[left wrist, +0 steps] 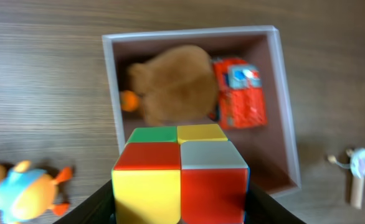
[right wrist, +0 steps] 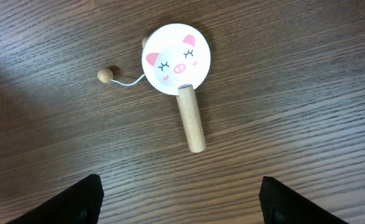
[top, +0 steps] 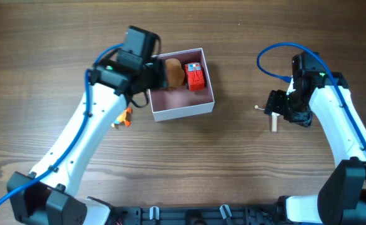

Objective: Pack container
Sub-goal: 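Place the colour cube into the box with the left gripper, then grasp the blue-hatted duck toy with the left gripper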

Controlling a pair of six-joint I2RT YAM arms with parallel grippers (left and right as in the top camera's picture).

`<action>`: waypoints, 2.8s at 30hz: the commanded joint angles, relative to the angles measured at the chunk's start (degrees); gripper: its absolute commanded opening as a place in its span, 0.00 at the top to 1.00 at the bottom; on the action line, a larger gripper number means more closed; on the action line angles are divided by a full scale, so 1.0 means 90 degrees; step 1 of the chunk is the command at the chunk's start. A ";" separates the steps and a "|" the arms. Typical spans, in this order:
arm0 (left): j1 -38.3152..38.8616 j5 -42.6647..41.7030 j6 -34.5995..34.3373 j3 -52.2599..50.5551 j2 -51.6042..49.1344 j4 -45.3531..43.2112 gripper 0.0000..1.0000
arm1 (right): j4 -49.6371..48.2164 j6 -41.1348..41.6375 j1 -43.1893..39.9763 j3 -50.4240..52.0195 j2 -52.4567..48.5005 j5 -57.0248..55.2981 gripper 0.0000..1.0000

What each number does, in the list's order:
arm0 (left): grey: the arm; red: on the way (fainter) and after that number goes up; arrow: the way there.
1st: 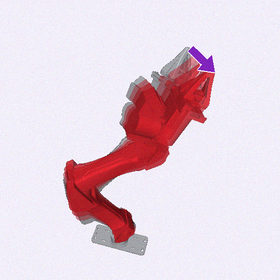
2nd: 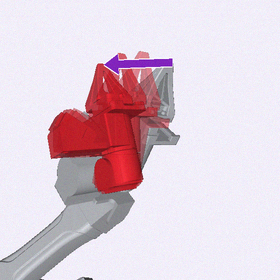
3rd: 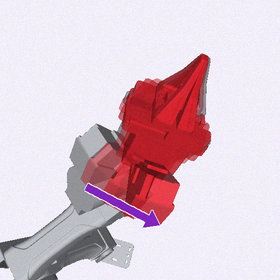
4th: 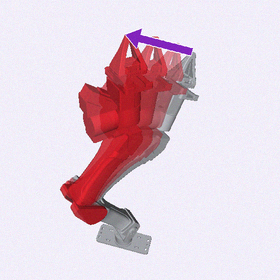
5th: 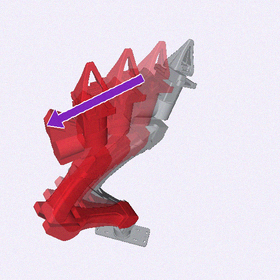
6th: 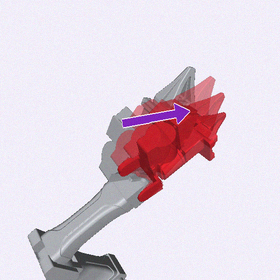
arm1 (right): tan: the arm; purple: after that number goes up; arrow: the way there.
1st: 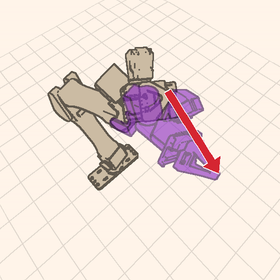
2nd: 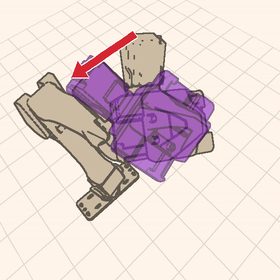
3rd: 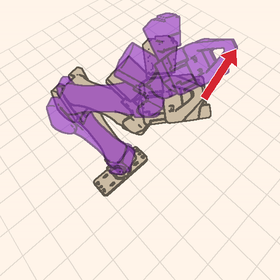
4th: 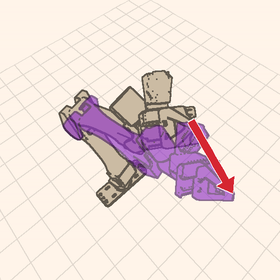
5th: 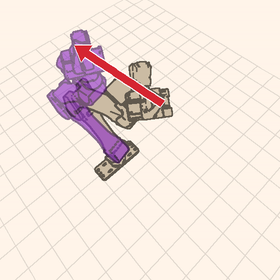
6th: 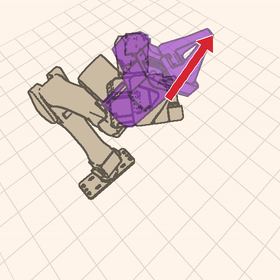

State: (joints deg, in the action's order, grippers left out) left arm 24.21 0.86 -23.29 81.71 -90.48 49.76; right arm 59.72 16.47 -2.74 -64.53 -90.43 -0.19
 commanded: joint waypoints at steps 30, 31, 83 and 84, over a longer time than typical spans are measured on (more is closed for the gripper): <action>0.0007 0.0777 -0.0437 0.0102 -0.0328 0.1535 0.27 | -0.0002 -0.0061 0.0010 0.0041 -0.0022 0.0313 0.21; -0.0148 0.1022 -0.0437 0.0102 -0.0160 0.1807 0.23 | 0.0007 -0.0119 0.0010 0.0041 -0.0022 0.0316 0.21; -0.2259 0.1173 -0.4656 -0.2841 -0.1081 -0.1307 0.43 | 0.0112 -0.0141 0.0010 0.0041 -0.0022 0.0486 0.24; -0.2259 0.1171 -0.4420 -0.2841 -0.1081 -0.1355 0.48 | 0.0112 -0.0138 0.0010 0.0041 -0.0022 0.0486 0.24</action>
State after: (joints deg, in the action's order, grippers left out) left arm 4.47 10.11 -67.99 56.66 -99.33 38.22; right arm 60.51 16.19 -2.72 -64.51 -90.43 3.44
